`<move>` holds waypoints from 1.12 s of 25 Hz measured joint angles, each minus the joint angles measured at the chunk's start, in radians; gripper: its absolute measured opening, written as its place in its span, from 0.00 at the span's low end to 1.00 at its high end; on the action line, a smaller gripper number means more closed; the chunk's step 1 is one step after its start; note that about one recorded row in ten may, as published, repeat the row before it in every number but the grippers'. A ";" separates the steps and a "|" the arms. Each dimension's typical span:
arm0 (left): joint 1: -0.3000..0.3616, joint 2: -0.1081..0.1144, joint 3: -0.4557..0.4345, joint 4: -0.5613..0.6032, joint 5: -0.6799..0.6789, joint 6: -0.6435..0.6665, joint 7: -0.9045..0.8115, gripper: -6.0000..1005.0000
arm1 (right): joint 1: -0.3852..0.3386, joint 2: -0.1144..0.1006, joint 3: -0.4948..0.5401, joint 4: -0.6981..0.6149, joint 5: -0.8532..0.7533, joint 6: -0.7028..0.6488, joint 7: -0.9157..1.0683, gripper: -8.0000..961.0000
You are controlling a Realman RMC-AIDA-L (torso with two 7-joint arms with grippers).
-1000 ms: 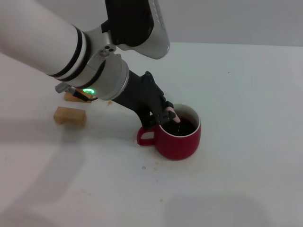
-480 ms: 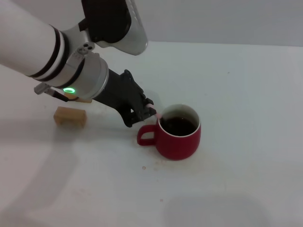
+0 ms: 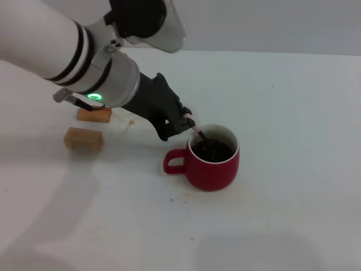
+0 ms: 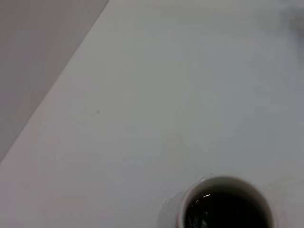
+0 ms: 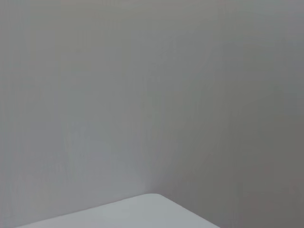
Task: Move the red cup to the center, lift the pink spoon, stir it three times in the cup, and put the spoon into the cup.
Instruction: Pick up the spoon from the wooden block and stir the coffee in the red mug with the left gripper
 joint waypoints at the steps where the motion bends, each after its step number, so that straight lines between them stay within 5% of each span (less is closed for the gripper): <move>1: -0.003 -0.001 0.011 -0.001 -0.006 0.000 0.000 0.15 | -0.001 0.000 0.000 0.000 0.000 0.000 0.000 0.01; 19: 0.084 0.007 0.005 -0.115 0.009 -0.066 -0.047 0.15 | 0.005 0.000 -0.006 0.000 0.000 0.000 0.000 0.01; 28: 0.034 0.005 -0.003 -0.085 0.005 -0.031 -0.039 0.18 | 0.001 0.000 -0.012 0.004 0.000 -0.004 0.000 0.01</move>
